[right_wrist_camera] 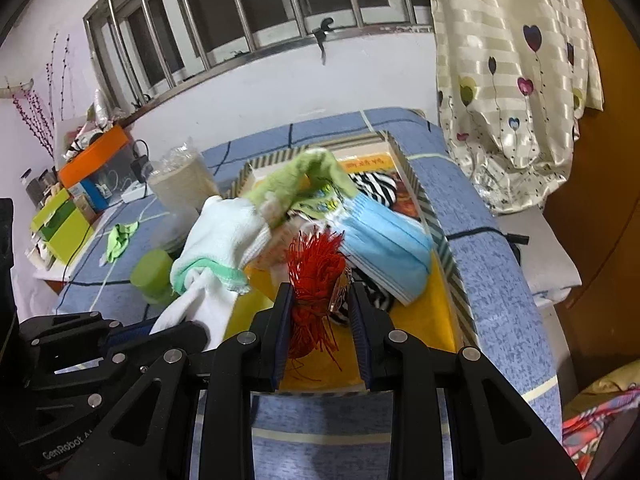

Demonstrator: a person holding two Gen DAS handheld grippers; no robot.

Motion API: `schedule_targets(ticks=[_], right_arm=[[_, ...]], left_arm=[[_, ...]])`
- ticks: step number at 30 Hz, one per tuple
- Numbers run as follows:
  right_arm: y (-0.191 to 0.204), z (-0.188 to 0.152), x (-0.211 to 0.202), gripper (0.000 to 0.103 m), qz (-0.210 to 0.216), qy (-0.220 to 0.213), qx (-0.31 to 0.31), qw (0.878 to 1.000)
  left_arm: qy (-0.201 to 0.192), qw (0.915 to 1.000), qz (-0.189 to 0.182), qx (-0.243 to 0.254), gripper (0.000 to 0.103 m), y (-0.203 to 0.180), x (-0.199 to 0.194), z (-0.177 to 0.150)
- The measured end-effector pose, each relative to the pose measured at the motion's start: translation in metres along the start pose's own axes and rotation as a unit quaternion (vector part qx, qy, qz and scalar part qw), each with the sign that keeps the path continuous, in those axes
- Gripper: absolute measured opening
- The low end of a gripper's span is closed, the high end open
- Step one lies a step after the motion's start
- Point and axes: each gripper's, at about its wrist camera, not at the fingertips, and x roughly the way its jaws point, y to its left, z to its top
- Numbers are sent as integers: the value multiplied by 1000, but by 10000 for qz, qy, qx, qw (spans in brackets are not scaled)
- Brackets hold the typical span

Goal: Organize soft objects
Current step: 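Carry the glove with the left tool while the right tool carries the tassel to the tray, then open the left tool to drop the glove while the right tool releases the tassel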

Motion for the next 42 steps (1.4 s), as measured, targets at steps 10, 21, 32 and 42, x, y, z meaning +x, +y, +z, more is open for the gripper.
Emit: schedule_targets(ticks=[10,21,32,42], right_arm=[[-13,-6,24,29,-24,345,47,9994],[-15,9,44,30,-17,370,-66,9993],[-17,9,21,46,-112,86,-12,9999],[-7,8,1,46,-157,-45,-101,9998]], left_arm=[[386,9992,3,-110,9,6,37,-2],[276,9994,113,-169,13,15,56,21],[170,9992,329,-156,28,10,45,20],[23,9988,469,-140,28,6,23,16]])
